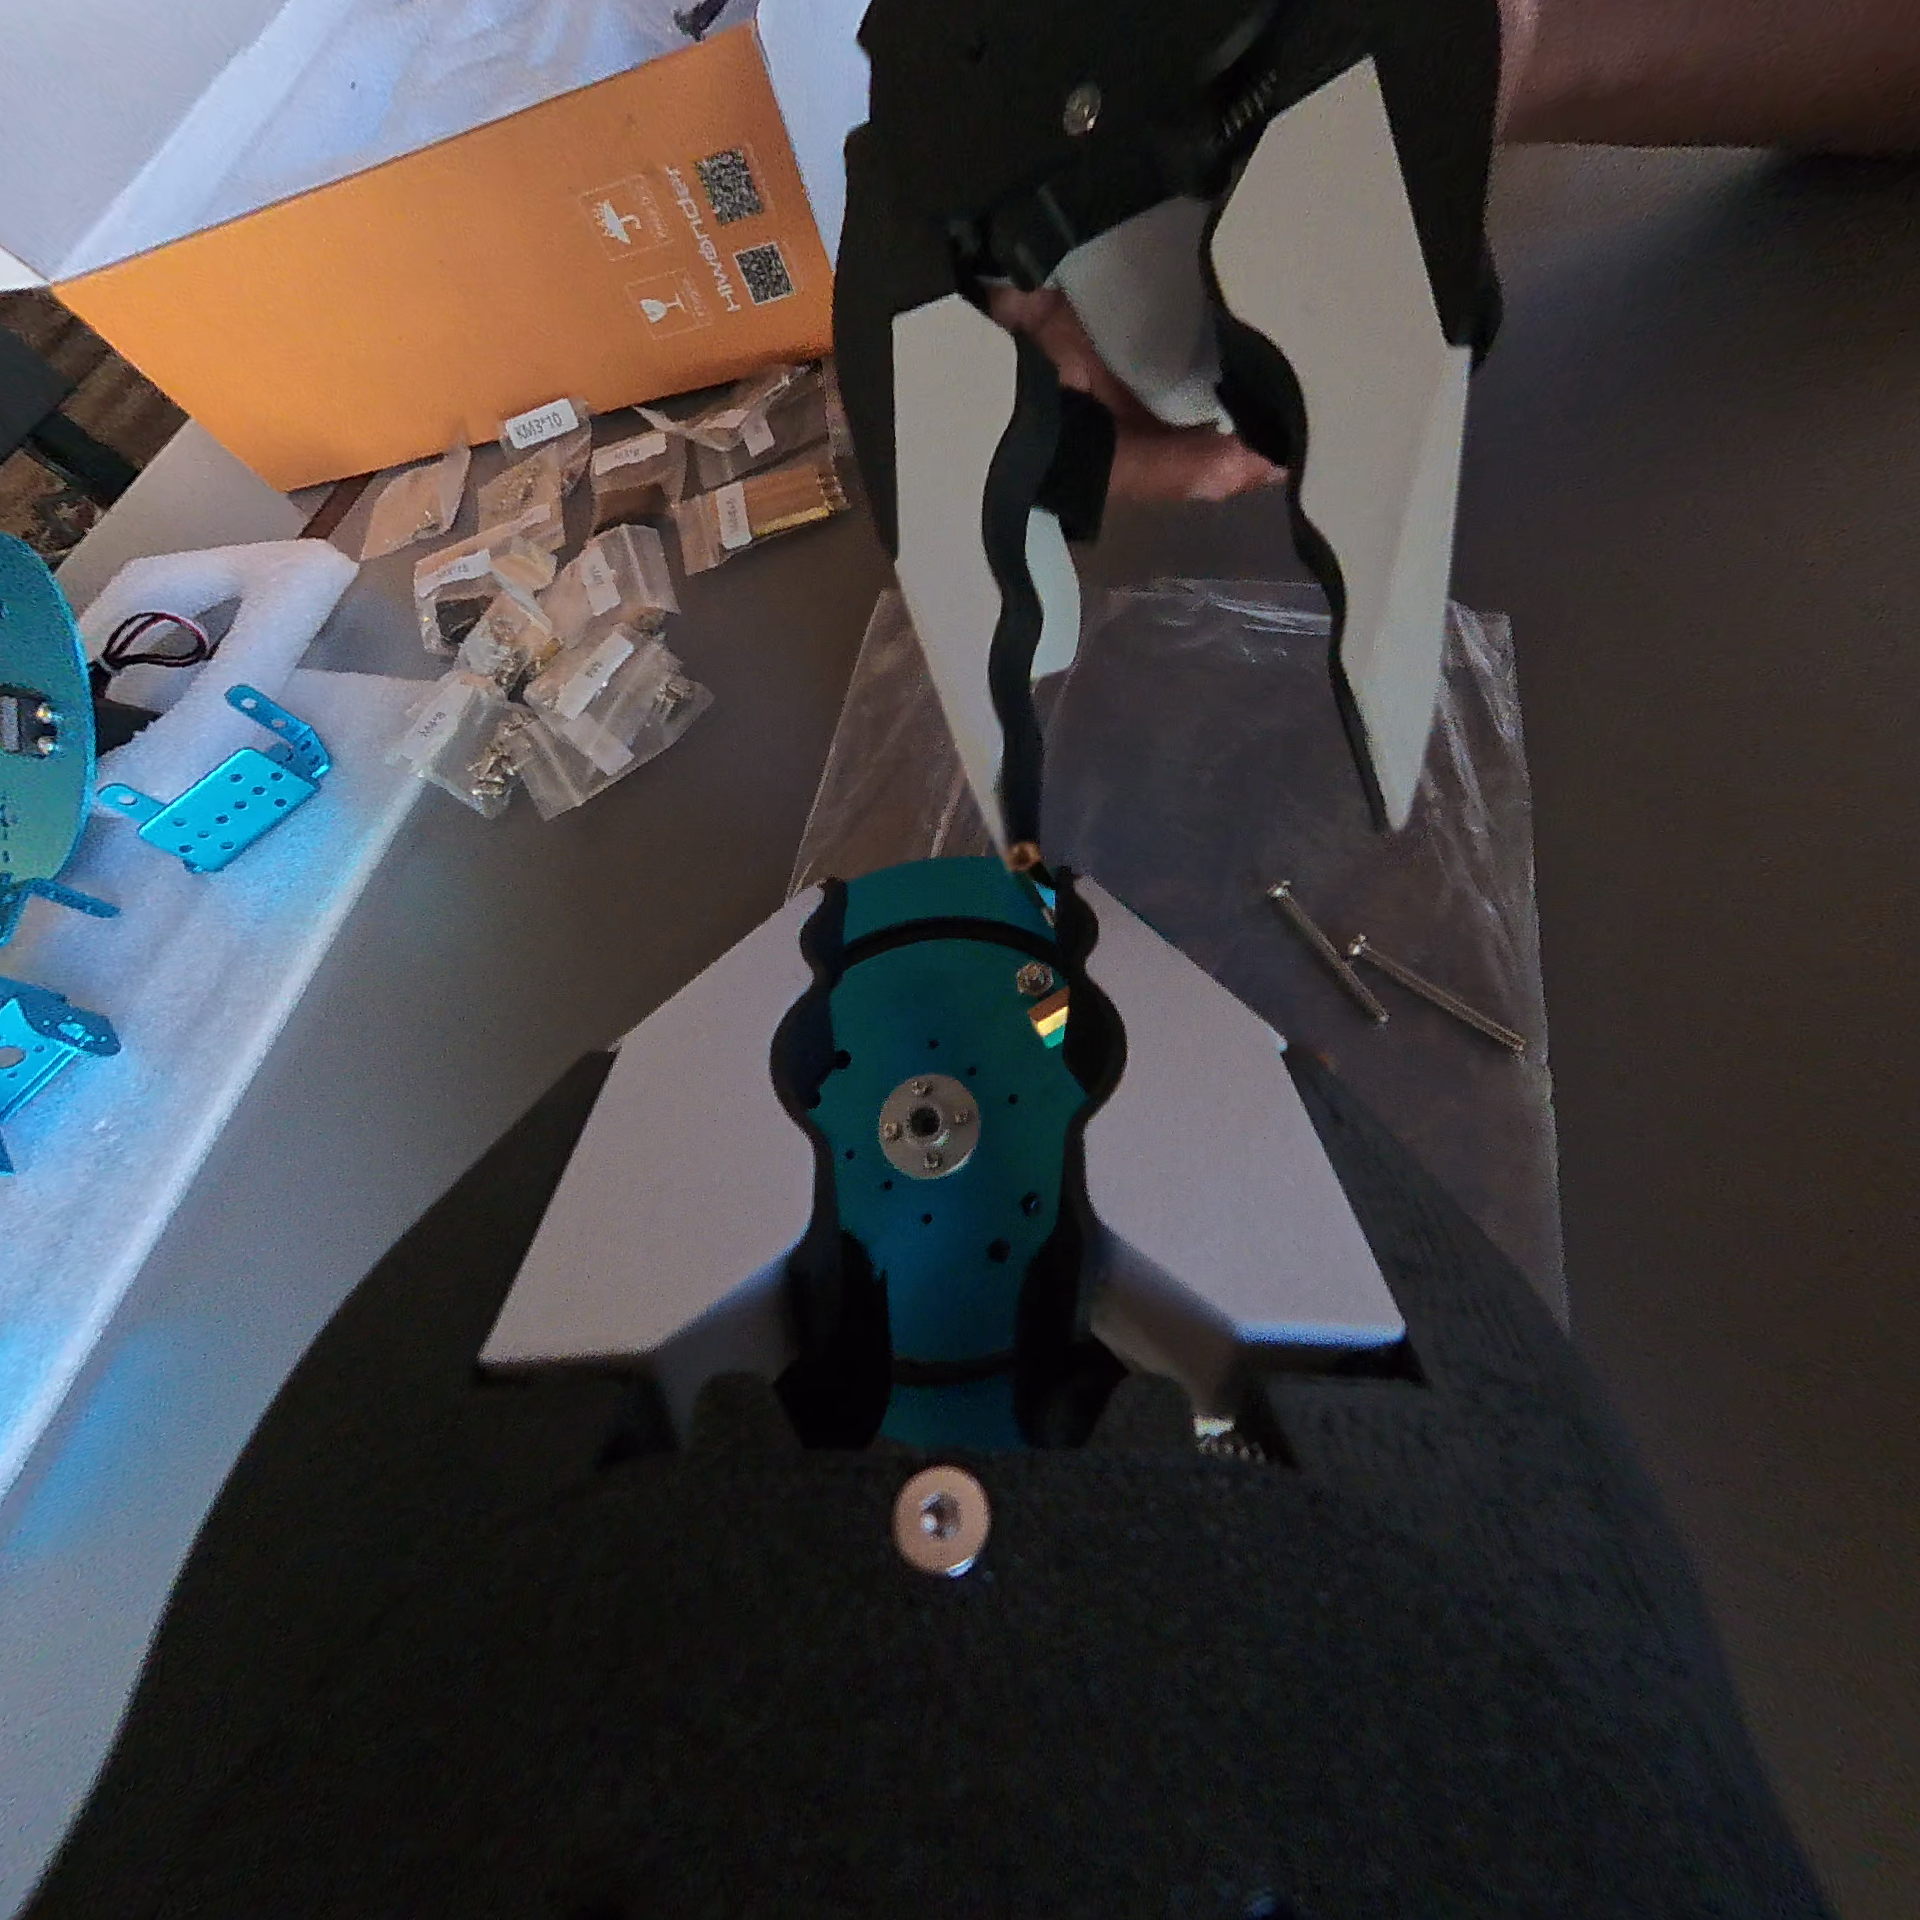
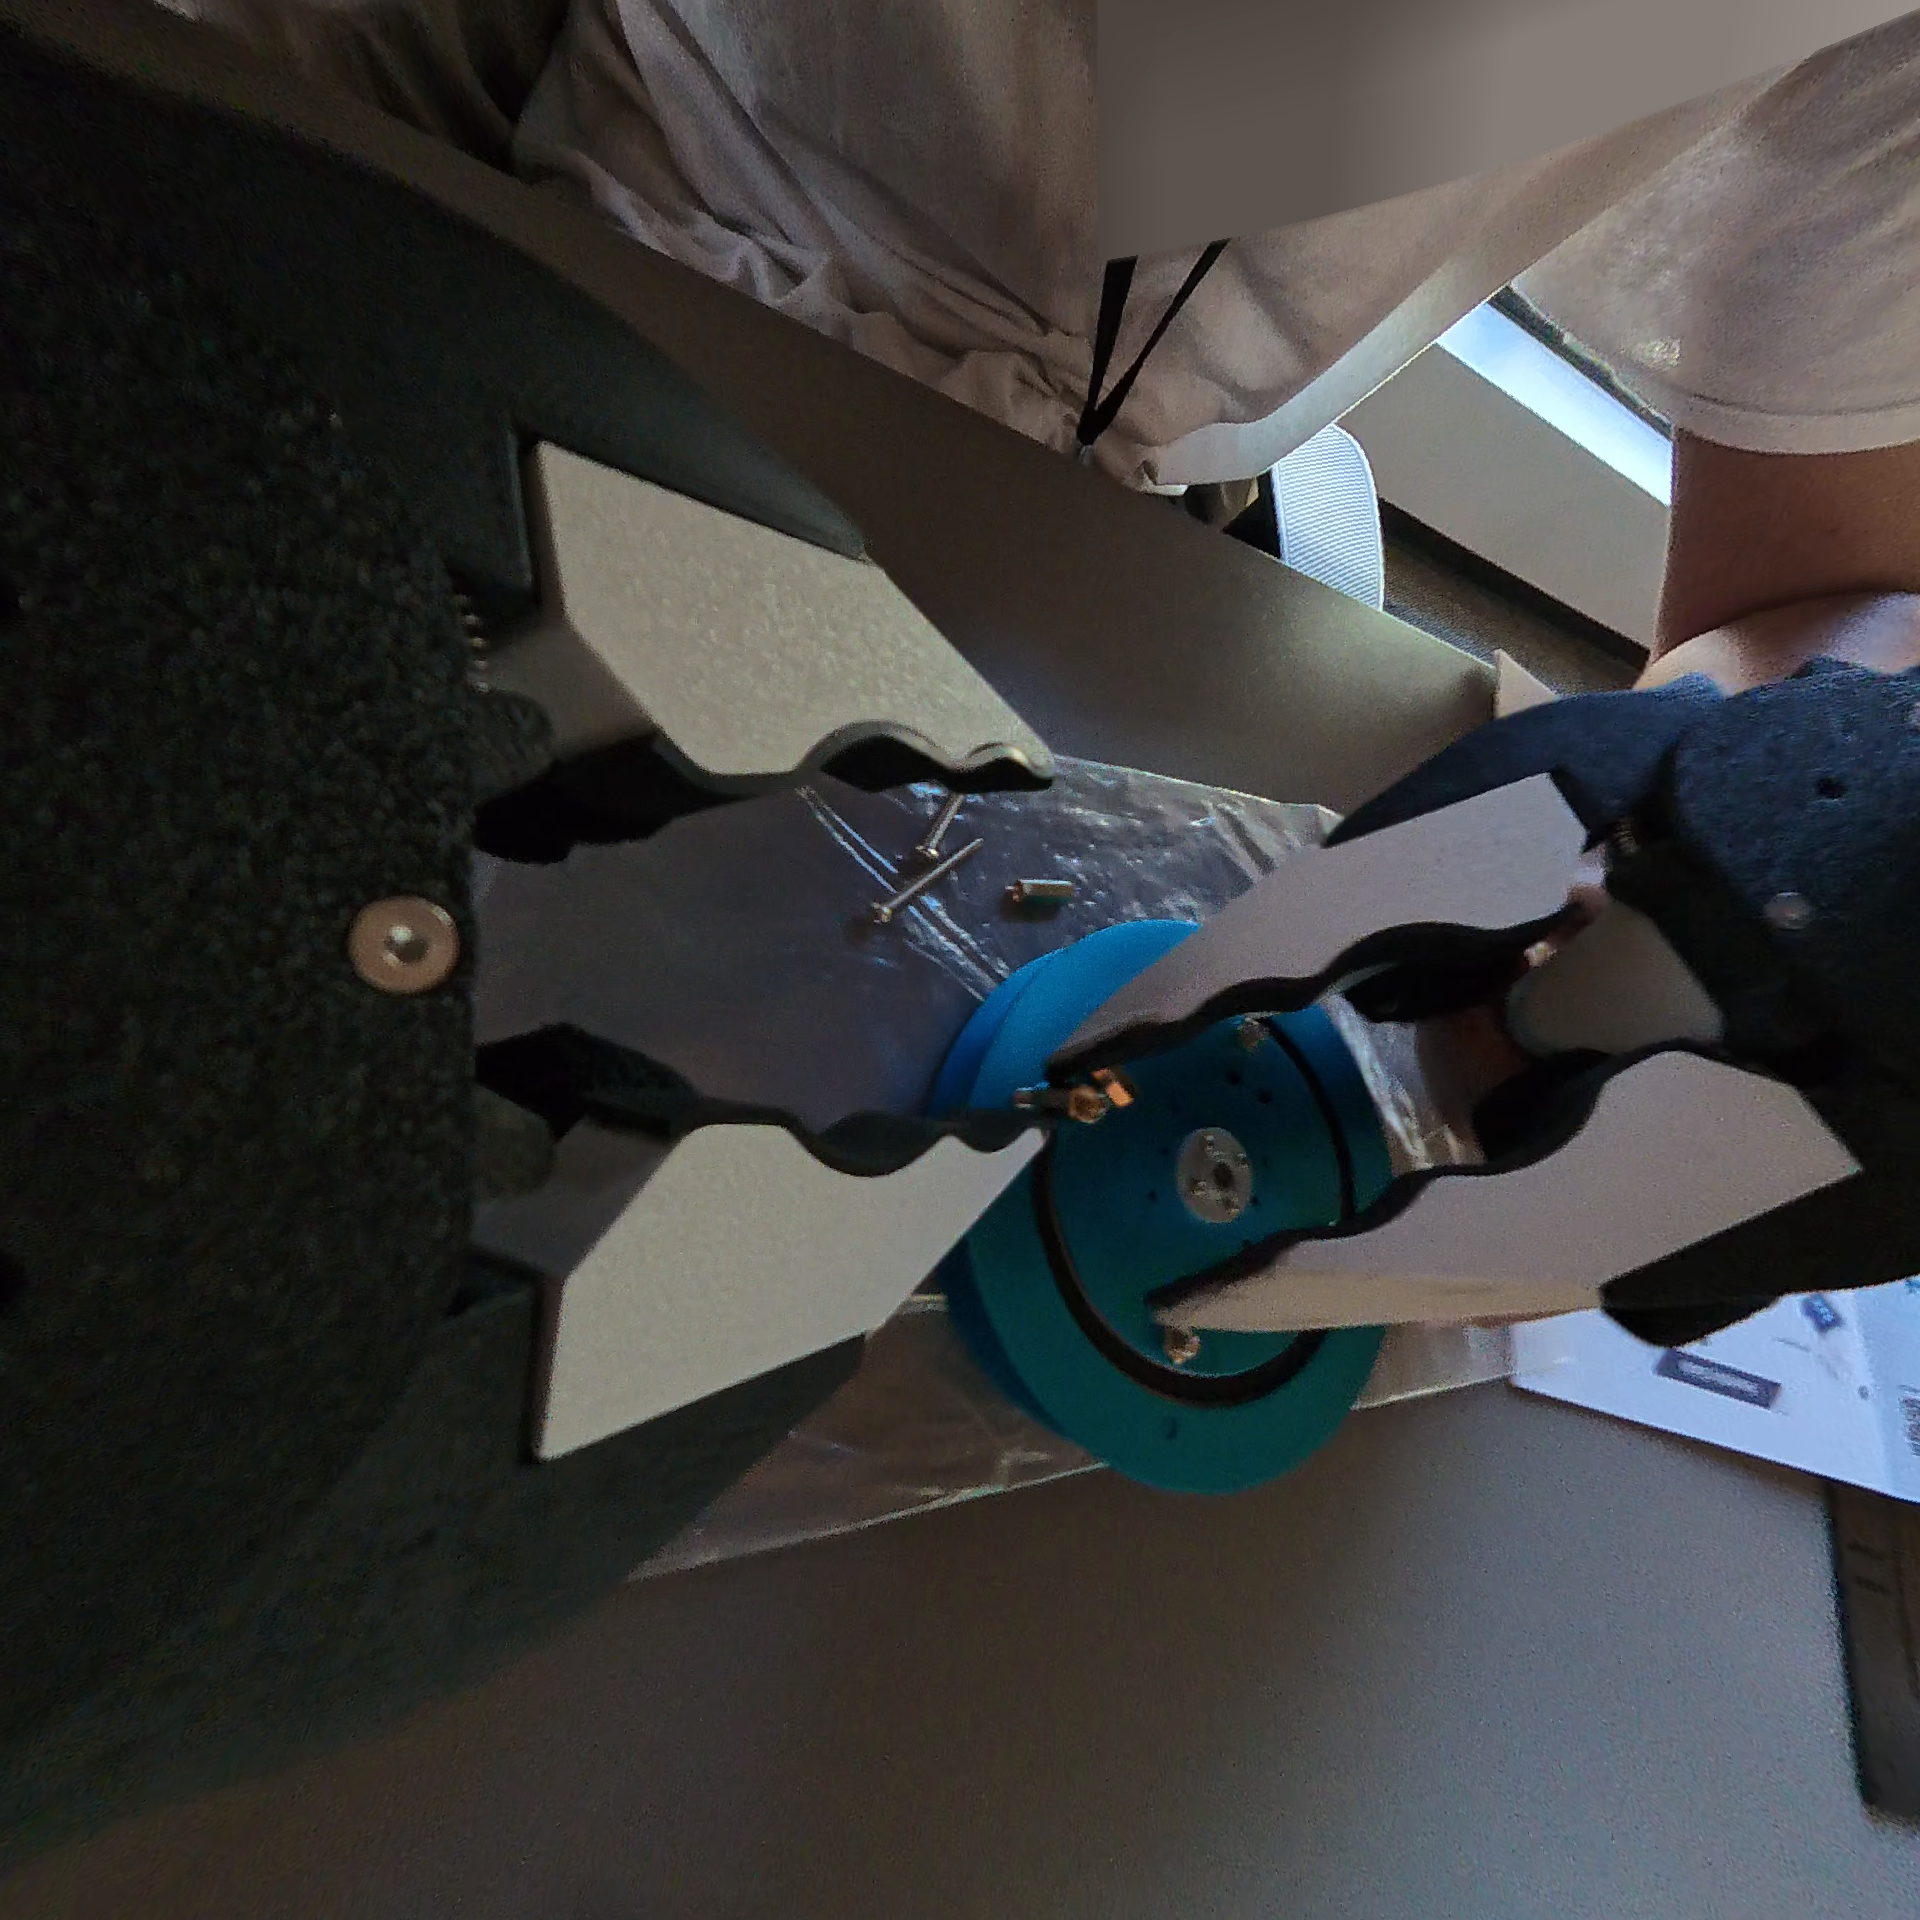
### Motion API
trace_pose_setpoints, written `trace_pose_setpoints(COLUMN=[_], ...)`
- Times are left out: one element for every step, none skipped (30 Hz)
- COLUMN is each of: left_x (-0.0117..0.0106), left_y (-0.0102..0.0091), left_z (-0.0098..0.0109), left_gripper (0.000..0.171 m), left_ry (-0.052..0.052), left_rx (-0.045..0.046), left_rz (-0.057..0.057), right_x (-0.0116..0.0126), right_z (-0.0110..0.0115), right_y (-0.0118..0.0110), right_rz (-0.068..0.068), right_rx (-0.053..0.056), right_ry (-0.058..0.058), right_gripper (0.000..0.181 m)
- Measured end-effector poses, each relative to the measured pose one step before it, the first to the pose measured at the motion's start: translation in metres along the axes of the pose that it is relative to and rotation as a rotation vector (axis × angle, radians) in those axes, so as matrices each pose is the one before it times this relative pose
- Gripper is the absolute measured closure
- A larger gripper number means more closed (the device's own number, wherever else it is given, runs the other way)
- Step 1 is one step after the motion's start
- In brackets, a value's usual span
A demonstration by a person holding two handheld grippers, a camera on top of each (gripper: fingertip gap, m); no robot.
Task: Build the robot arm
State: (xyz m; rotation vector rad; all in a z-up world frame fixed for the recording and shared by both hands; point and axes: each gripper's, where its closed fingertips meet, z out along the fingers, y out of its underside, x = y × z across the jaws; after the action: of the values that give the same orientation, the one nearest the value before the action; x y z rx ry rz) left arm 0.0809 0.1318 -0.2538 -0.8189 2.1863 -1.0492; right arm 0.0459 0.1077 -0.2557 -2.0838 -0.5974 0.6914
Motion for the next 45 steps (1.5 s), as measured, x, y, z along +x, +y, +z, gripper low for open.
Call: trace_pose_setpoints(left_x=[-0.00037, 0.00005, -0.00021, 0.00012, 0.00018, -0.00055, -0.00057, -0.00008, 0.0014, 0.00216, 0.00191, 0.00125, 0.00118, 0.00049, -0.00024, -0.00017, 0.00047, 0.00038, 0.00022, 0.00015, 0.00011, -0.00014, 0.00004, 0.00003, -0.00063, -0.00084, -0.0007, -0.00021, 0.00025, 0.00043, -0.00011, -0.0004, -0.00012, 0.00008, 0.00007, -0.0001, -0.0002, -0.00015, -0.0003, -0.00067, -0.00048, -0.00034, -0.00021, -0.00035, -0.00012], left_y=[0.00103, 0.00136, 0.00178, 0.00133, 0.00068, 0.00021, -0.00014, -0.00038, -0.00026, -0.00006, 0.00032, 0.00068, 0.00123, 0.00157, 0.00163, 0.00146, 0.00116, 0.00046, -0.00021, 0.00013, -0.00001, -0.00014, -0.00003, 0.00011, 0.00019, 0.00031, 0.00022, 0.00004, -0.00002, 0.00006, 0.00004, -0.00002, -0.00004, -0.00014, -0.00012, 0.00005, 0.00028, 0.00006, 0.00005, 0.00012, 0.00011, -0.00001, 0.00012, 0.00013, 0.00003], left_z=[-0.00249, -0.0025, -0.00229, -0.00198, -0.00164, -0.00138, -0.00083, -0.00067, -0.0001, 0.00029, 0.00072, 0.00095, 0.00097, 0.001, 0.00094, 0.00083, 0.00068, 0.00036, 0.00018, 0.0, 0.00006, 0.0, 0.00004, 0.00012, -0.00006, -0.00003, -0.00012, -0.00002, -0.0001, 0.00007, -0.00001, -0.00003, -0.00005, -0.00015, -0.00011, -0.00018, -0.00001, -0.00005, -0.0001, -0.0001, -0.00007, -0.00012, 0.00001, -0.00006, -0.00003], left_gripper=[0.131, 0.131, 0.131, 0.131, 0.131, 0.131, 0.131, 0.132, 0.134, 0.138, 0.141, 0.142, 0.145, 0.149, 0.152, 0.155, 0.156, 0.157, 0.159, 0.159, 0.16, 0.161, 0.161, 0.161, 0.162, 0.163, 0.165, 0.166, 0.168, 0.17, 0.171, 0.171, 0.171, 0.171, 0.171, 0.171, 0.171, 0.171, 0.171, 0.171, 0.171, 0.171, 0.171, 0.171, 0.171], left_ry=[0.0036, 0.0029, 0.001, 0.004, 0.0055, 0.0036, 0.0059, 0.0112, 0.0196, 0.0229, 0.0185, 0.0114, 0.0084, 0.0021, -0.004, -0.0038, -0.0012, -0.0013, -0.002, -0.002, -0.0024, -0.0023, 0.0, 0.0011, -0.003, -0.0057, -0.0046, -0.0019, 0.0018, 0.0024, -0.0017, -0.0049, -0.0032, -0.001, 0.0005, 0.0014, 0.0022, 0.0022, 0.0003, -0.0021, -0.0022, -0.0019, -0.0024, -0.0034, -0.0023], left_rx=[0.00207, 0.00102, -0.00248, -0.00192, 0.0001, 0.00037, 0.00244, 0.00582, 0.00739, 0.00612, 0.00375, -0.00036, -0.00397, -0.00626, -0.00694, -0.00701, -0.00582, -0.00235, -0.0002, -0.00264, -0.00018, 0.00108, 0.00037, -0.00021, -0.00111, -0.00201, -0.00058, 0.00075, 0.00106, 0.00018, -0.00077, -0.00059, 0.00092, 0.00172, 0.00189, 0.00026, -0.00119, -0.00004, 0.00129, 0.00041, -0.00036, -0.00015, -0.0004, -0.00142, -0.00078], left_rz=[0.0007, 0.0065, 0.0076, 0.0065, 0.0032, -0.0009, -0.0067, -0.014, -0.0194, -0.0206, -0.0176, -0.0124, -0.0041, 0.0032, 0.0054, 0.0048, 0.0045, 0.0038, 0.0029, 0.0038, 0.0028, 0.0004, -0.0025, -0.0031, -0.0011, 0.0017, 0.0032, 0.0015, -0.001, -0.0011, 0.0011, 0.003, 0.0035, 0.0028, 0.002, -0.0011, -0.0046, -0.0048, -0.003, -0.0015, -0.0005, -0.0001, 0.0005, 0.0014, 0.002], right_x=[-0.00056, 0.00017, 0.00237, 0.00203, 0.00118, 0.00054, 0.00011, 0.00029, -0.00043, -0.00057, -0.00088, -0.00223, -0.00264, -0.00199, -0.00062, -0.0004, 0.0013, 0.0021, 0.00081, 0.00292, 0.00358, -0.00002, -0.00168, -0.00122, -0.00238, -0.00297, -0.00137, -0.00008, 0.00055, 0.00003, -0.00052, 0.00155, 0.00466, 0.00525, 0.00222, 0.0008, -0.00031, -0.00134, -0.00133, -0.00133, -0.00202, -0.0024, -0.00104, 0.00252, 0.00443], right_z=[-0.00365, -0.00323, -0.00283, -0.00172, -0.00053, 0.00055, 0.0012, 0.00156, 0.00168, 0.00182, 0.00203, 0.00212, 0.00143, 0.00059, -0.0001, -0.00055, -0.00111, -0.00156, -0.00182, -0.00193, -0.00159, -0.00053, 0.00073, 0.00183, 0.00271, 0.00247, 0.00152, 0.00045, -0.00095, -0.00202, -0.00259, -0.00261, -0.00199, -0.00111, 0.00027, 0.00147, 0.00224, 0.00247, 0.00223, 0.00198, 0.00136, 0.00034, -0.0005, -0.00197, -0.00304], right_y=[0.00132, -0.00087, -0.00203, -0.0016, -0.00088, -0.00019, -0.00023, -0.00062, -0.00099, -0.00139, -0.00154, -0.00109, -0.0007, -0.00057, 0.00053, 0.00145, 0.00147, 0.00132, 0.00069, -0.00067, -0.00116, -0.00137, -0.00145, -0.00044, 0.00086, 0.00125, 0.00138, 0.00203, 0.00199, 0.00126, -0.00017, -0.00127, -0.00177, -0.00139, -0.00155, -0.00097, 0.00064, 0.00143, 0.00113, 0.00022, -0.00033, 0.0, 0.00158, 0.00416, 0.00378], right_rz=[0.0085, 0.0088, 0.0029, -0.0019, -0.005, -0.0072, -0.0084, -0.0133, -0.0178, -0.0179, -0.0111, -0.0021, 0.0094, 0.0157, 0.0161, 0.0128, 0.0061, 0.0006, 0.0019, 0.003, 0.0007, 0.0007, 0.001, -0.001, -0.0006, 0.0032, 0.0048, 0.0043, 0.0048, 0.0066, 0.0096, 0.0074, 0.0026, -0.0055, -0.0129, -0.0181, -0.0201, -0.0151, -0.009, -0.0036, 0.0036, 0.0093, 0.0129, 0.0075, 0.0031], right_rx=[-0.0088, 0.005, 0.0132, 0.0138, 0.0101, 0.0049, 0.0031, 0.003, 0.0057, 0.0103, 0.0152, 0.015, 0.0106, 0.0077, -0.0007, -0.0081, -0.0088, -0.0075, -0.0038, 0.0034, 0.0064, 0.0082, 0.0089, 0.0039, -0.0048, -0.008, -0.0089, -0.0123, -0.0128, -0.0078, 0.0004, 0.0075, 0.0094, 0.0053, 0.0064, 0.0039, -0.0064, -0.0112, -0.0069, 0.0014, 0.0057, 0.0026, -0.0077, -0.0283, -0.0296], right_ry=[-0.0084, -0.0057, 0.0083, 0.0079, 0.0049, 0.0034, 0.0032, 0.0058, 0.0047, 0.0023, -0.0025, -0.0145, -0.0207, -0.0192, -0.0117, -0.0075, 0.0049, 0.0107, 0.0037, 0.0151, 0.0184, -0.0016, -0.0095, -0.0058, -0.012, -0.0157, -0.0074, -0.0005, 0.0029, -0.001, -0.0068, 0.0044, 0.0253, 0.0338, 0.0194, 0.0152, 0.0106, 0.0035, -0.0007, -0.0068, -0.014, -0.0189, -0.0112, 0.0111, 0.0249], right_gripper=[0.128, 0.131, 0.13, 0.13, 0.13, 0.13, 0.128, 0.125, 0.124, 0.122, 0.12, 0.119, 0.118, 0.118, 0.119, 0.119, 0.12, 0.121, 0.123, 0.123, 0.123, 0.124, 0.124, 0.124, 0.123, 0.123, 0.123, 0.123, 0.124, 0.128, 0.133, 0.135, 0.137, 0.14, 0.143, 0.145, 0.145, 0.145, 0.145, 0.142, 0.138, 0.139, 0.141, 0.144, 0.145])
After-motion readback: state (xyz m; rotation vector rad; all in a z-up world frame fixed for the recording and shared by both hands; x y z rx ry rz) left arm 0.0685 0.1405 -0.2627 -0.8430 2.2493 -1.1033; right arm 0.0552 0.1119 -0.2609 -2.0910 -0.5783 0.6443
